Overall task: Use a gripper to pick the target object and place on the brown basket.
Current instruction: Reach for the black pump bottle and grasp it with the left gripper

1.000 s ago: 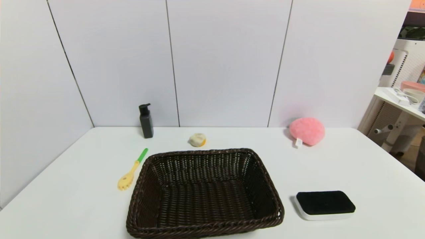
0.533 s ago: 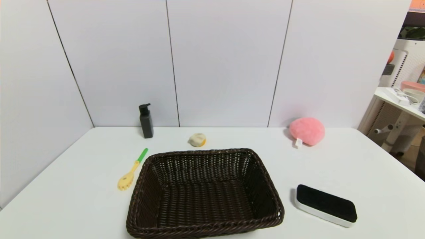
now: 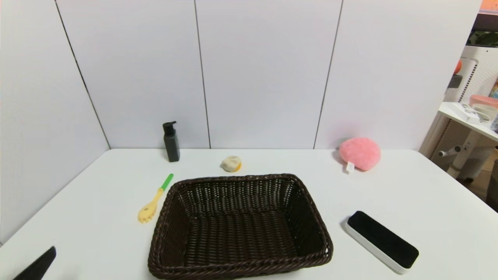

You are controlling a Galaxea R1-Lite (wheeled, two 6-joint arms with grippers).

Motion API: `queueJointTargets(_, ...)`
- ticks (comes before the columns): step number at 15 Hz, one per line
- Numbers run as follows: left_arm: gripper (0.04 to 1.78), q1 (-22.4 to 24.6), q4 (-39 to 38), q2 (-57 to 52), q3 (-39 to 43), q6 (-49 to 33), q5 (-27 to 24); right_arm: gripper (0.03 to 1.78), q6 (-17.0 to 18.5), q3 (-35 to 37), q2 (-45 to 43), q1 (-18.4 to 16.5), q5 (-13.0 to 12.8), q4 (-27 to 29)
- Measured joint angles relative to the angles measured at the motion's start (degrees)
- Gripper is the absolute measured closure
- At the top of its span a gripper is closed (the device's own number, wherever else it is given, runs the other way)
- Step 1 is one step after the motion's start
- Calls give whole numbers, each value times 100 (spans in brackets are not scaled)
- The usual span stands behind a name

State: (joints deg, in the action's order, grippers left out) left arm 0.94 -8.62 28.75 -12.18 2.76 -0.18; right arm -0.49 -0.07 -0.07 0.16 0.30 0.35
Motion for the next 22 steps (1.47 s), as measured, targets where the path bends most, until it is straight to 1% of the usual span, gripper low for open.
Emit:
queueJointTargets(3, 13, -6, -728, 2046, -1097, 66, -6, 12, -2, 2, 0, 0, 0, 0)
queueJointTargets(5, 13, -73, -1095, 3429, -2183, 107, -11, 12, -2, 2, 0, 0, 2, 0)
queueJointTargets(8, 13, -245, -1346, 5344, -3847, 132, -6, 12, -2, 2, 0, 0, 0, -2)
queueJointTargets(10, 13, -378, -1291, 6452, -4741, 49, -4, 12, -2, 2, 0, 0, 2, 0)
queueJointTargets(13, 13, -495, -1045, 7801, -5675, -155, 11, 12, -2, 2, 0, 2, 2, 0)
queueJointTargets(17, 13, -540, -1012, 9234, -6643, -402, 26, 12, -2, 2, 0, 2, 0, 0)
queueJointTargets(22, 13, -540, -1036, 10552, -7781, -464, 45, 12, -4, 2, 0, 0, 2, 0)
